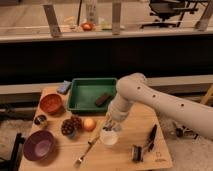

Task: Place towel in paper cup

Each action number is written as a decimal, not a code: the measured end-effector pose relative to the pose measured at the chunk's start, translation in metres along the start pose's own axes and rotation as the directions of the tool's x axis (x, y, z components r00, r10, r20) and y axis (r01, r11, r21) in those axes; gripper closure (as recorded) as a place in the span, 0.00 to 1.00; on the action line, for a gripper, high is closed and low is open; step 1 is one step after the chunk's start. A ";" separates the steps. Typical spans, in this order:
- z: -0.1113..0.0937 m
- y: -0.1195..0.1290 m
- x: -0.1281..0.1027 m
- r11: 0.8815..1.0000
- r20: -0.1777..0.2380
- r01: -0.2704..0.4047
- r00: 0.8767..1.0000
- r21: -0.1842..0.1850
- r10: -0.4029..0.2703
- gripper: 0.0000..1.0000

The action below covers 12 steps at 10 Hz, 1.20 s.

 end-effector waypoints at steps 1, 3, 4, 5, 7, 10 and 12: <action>0.001 0.002 0.000 1.000 0.000 0.000 1.000 -0.004 0.000 1.00; 0.006 -0.002 -0.007 0.999 0.003 0.040 0.999 -0.032 -0.039 1.00; 0.008 0.000 -0.009 0.997 0.006 0.059 0.998 -0.049 -0.058 1.00; 0.010 0.001 -0.011 0.994 0.013 0.084 0.996 -0.069 -0.083 1.00; 0.012 0.002 -0.014 0.987 0.022 0.126 0.992 -0.100 -0.124 1.00; 0.011 0.006 -0.016 0.980 0.027 0.153 0.988 -0.124 -0.151 0.99; 0.008 0.010 -0.016 0.980 0.029 0.154 0.988 -0.129 -0.151 0.84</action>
